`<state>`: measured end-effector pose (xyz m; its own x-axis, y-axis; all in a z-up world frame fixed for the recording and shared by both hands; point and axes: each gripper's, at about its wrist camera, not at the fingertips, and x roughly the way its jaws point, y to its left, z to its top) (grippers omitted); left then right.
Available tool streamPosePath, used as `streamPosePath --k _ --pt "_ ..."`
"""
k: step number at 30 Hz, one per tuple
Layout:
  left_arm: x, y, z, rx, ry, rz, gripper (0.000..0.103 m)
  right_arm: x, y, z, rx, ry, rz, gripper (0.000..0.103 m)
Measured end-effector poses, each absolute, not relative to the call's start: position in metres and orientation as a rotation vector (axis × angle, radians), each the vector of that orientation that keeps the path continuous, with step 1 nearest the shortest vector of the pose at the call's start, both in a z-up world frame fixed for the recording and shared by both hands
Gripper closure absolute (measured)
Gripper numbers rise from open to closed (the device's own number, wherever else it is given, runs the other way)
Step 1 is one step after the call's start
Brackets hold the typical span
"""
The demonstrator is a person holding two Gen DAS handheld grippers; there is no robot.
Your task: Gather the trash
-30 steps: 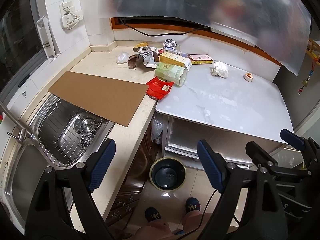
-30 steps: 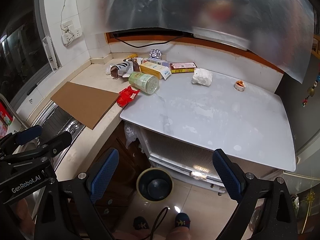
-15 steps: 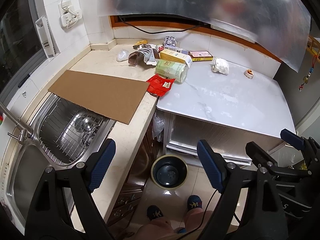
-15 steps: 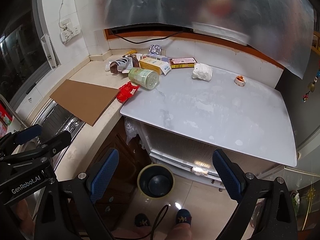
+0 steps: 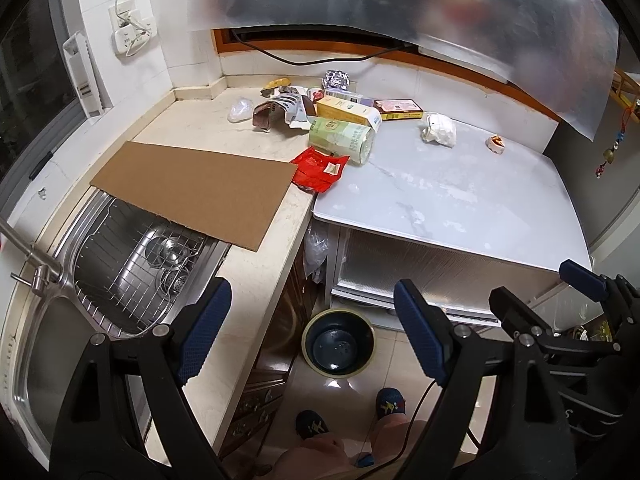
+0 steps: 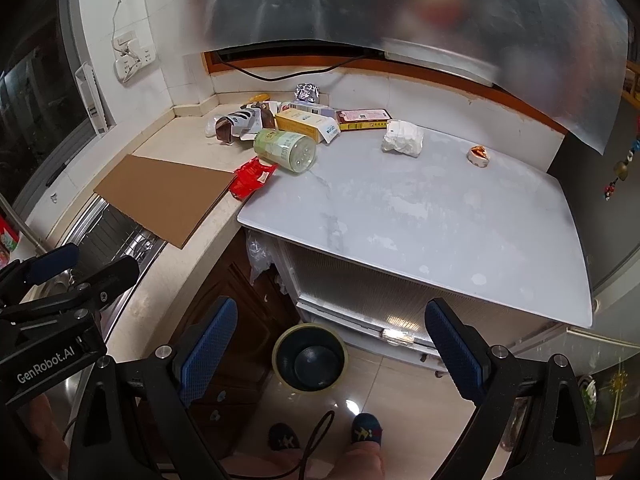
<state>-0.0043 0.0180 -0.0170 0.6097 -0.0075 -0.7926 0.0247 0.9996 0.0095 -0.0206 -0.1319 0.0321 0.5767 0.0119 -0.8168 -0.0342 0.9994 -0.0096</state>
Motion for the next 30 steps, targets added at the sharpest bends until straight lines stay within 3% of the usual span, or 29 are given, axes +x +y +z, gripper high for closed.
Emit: streamPosePath --k 30 --pt "0.027 0.019 -0.033 0.032 0.939 -0.209 0.022 -0.039 -0.122 0.026 -0.022 0.971 -0.181 0.007"
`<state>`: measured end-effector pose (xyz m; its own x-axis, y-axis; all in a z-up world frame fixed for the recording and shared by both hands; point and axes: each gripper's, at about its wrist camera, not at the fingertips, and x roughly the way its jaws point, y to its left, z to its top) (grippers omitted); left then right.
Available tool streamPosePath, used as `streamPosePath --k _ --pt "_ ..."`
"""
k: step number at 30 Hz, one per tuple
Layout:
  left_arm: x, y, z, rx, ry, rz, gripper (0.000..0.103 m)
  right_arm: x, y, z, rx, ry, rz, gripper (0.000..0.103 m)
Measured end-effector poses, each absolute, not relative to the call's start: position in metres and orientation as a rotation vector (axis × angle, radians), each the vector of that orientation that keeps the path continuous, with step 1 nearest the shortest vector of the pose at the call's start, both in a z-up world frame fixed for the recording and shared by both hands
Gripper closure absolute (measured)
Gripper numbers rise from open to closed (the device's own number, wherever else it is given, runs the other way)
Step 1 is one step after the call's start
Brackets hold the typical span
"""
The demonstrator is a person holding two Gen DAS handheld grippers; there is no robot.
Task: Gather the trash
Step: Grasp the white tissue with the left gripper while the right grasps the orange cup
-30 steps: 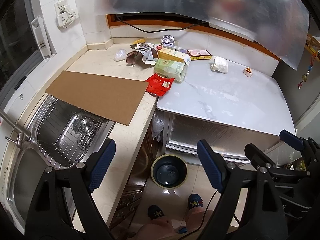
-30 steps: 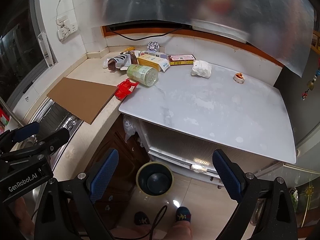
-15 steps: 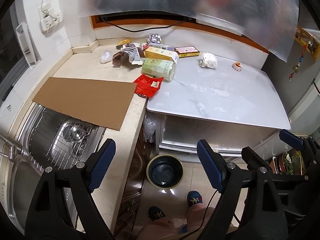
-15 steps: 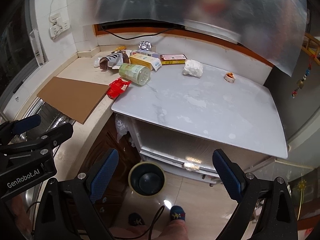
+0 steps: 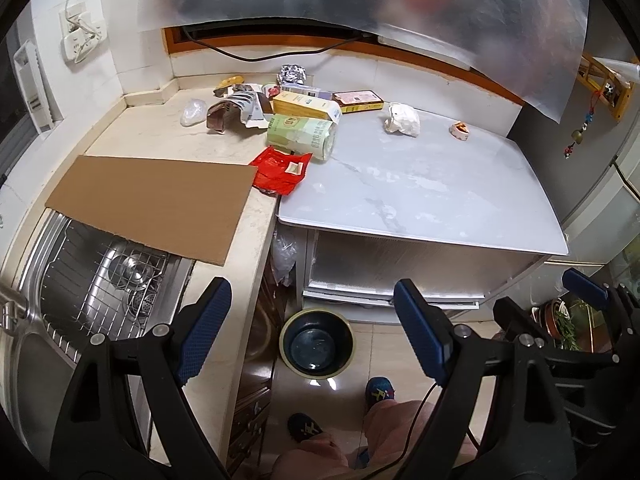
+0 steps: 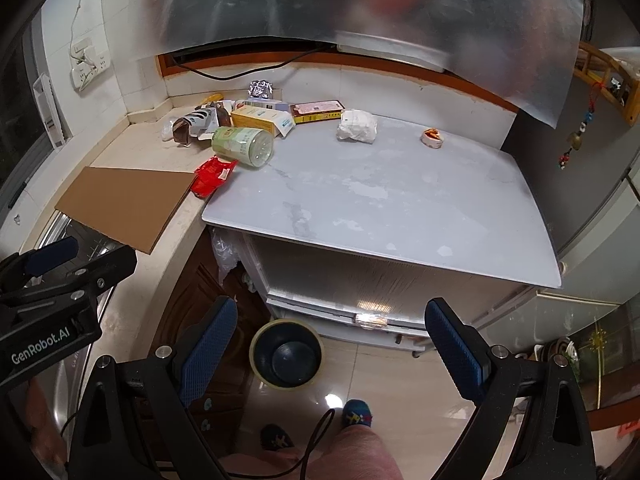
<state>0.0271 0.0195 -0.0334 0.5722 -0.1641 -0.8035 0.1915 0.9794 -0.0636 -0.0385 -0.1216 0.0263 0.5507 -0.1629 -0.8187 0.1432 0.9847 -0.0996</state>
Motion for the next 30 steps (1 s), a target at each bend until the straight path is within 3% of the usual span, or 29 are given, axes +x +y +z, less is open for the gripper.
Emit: streamPosePath --k 13,23,30 --pt "0.088 -0.037 -0.033 0.051 0.949 -0.124 0.022 0.024 -0.191 0.018 0.088 0.959 -0.124 0.007" --pt "0.193 -0.143 -0.026 0.057 0.984 -0.083 0.022 0.143 -0.330 0.001 0.241 0.961 -0.069 0.007" --pt "0.284 -0.205 -0.059 -0.004 1.121 -0.153 0.022 0.221 -0.408 -0.027 0.185 0.944 -0.097 0.007"
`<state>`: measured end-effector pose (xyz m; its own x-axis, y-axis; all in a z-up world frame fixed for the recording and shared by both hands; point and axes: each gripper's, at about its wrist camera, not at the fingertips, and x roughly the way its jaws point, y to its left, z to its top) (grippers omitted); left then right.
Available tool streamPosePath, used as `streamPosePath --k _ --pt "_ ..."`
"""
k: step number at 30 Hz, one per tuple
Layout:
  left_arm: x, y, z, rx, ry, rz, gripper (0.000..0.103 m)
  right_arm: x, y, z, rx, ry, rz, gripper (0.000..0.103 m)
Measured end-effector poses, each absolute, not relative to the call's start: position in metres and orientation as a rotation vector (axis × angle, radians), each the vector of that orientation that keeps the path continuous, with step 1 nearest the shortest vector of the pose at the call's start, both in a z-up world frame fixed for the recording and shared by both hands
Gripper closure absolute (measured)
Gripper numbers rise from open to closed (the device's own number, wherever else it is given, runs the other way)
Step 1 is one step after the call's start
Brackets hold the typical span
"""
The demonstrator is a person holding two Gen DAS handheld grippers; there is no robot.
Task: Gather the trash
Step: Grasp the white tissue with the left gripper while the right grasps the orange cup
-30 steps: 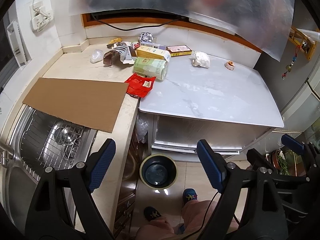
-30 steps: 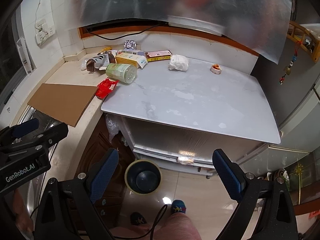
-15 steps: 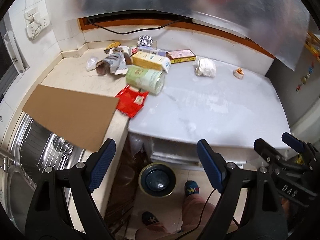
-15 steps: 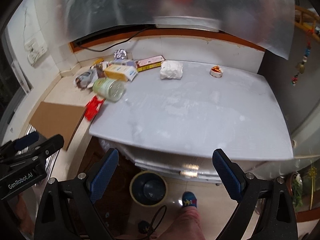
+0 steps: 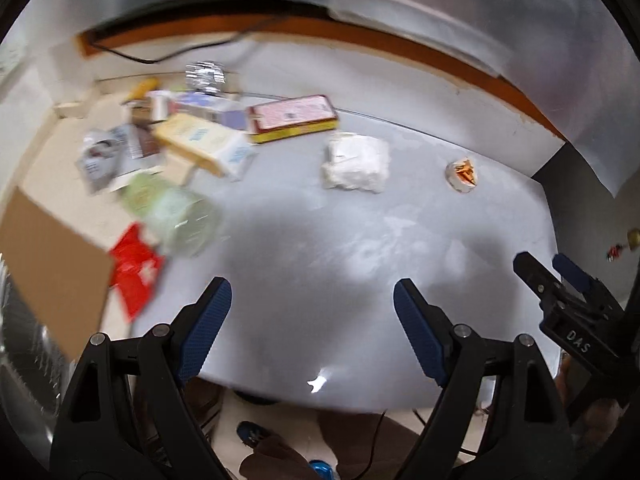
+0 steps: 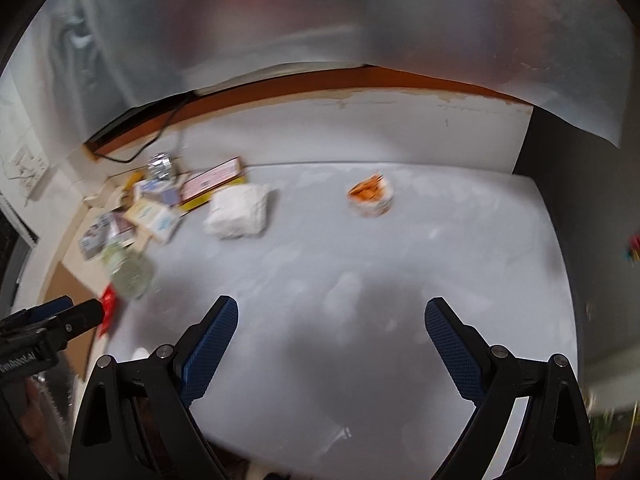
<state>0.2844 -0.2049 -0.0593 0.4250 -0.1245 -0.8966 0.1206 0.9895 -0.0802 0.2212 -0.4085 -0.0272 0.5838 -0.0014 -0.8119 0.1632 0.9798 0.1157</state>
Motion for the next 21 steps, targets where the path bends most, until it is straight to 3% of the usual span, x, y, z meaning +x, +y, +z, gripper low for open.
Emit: streamPosePath --k 10,21 --pt "0.391 -0.260 -0.117 0.010 1.159 -0.161 0.022 0.338 -0.473 -0.087 0.135 0.963 -0.117 0.016" --pt "0.440 -0.266 -0.162 -0.076 1.257 -0.153 0.022 0.403 -0.470 -0.144 0.054 1.016 -0.089 0.025"
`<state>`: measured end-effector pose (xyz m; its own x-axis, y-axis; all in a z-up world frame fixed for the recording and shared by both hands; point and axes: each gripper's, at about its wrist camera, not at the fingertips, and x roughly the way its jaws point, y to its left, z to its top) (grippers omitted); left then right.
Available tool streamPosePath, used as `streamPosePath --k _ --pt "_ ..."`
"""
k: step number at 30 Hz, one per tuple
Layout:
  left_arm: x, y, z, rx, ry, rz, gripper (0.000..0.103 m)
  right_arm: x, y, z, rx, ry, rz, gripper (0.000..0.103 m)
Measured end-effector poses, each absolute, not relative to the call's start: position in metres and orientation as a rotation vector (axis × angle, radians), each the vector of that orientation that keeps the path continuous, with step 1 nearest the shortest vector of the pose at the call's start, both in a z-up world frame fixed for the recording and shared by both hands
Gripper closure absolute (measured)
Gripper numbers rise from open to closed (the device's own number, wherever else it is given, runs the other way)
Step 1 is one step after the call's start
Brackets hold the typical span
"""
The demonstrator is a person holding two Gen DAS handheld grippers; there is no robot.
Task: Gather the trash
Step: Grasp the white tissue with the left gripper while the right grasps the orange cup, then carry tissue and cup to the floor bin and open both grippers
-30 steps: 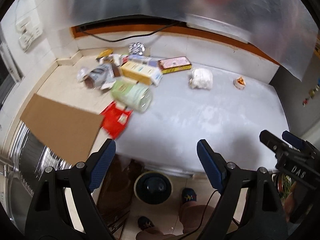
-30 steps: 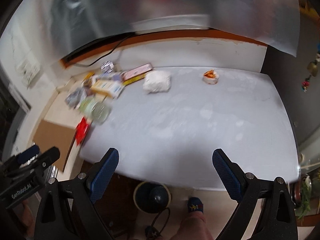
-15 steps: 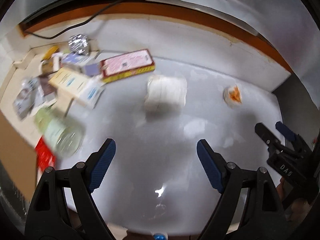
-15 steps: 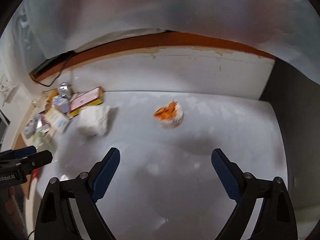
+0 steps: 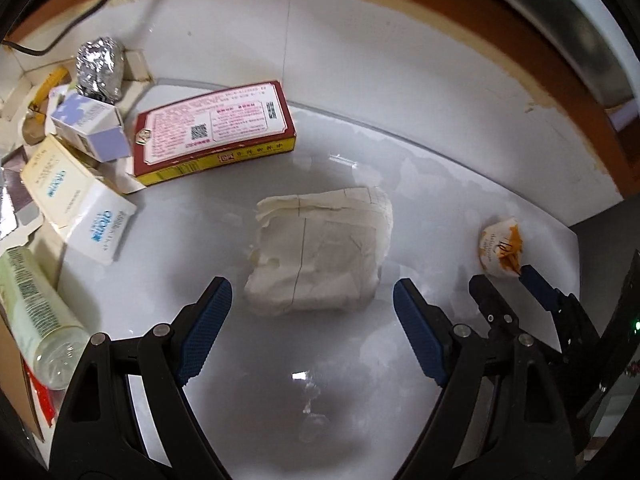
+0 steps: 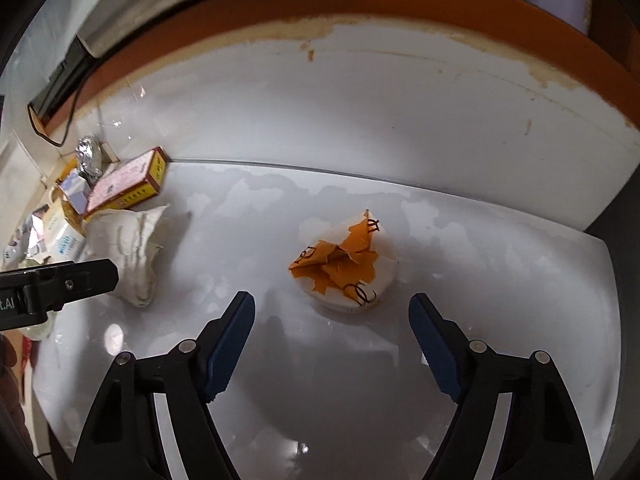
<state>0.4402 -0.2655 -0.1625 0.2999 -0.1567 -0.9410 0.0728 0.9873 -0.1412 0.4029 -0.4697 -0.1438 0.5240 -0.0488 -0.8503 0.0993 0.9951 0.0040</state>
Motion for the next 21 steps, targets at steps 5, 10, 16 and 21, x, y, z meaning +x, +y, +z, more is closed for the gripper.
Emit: streamPosePath --k 5,10,16,21 --pt "0.451 -0.276 -0.180 -0.052 1.272 -0.130 0.023 0.417 -0.467 -0.155 -0.002 1.015 -0.102 0.031" --pt "0.455 -0.278 -0.191 -0.061 1.259 -0.102 0.041 0.424 -0.457 -0.160 -0.036 0.986 -0.106 0.047" --pt "0.444 -0.262 -0.191 -0.170 1.228 -0.134 0.050 0.428 -0.450 -0.164 -0.072 0.962 -0.090 0.056" --pt "0.413 -0.253 -0.180 -0.167 1.193 -0.126 0.051 0.419 -0.449 -0.159 -0.068 0.943 -0.069 0.057"
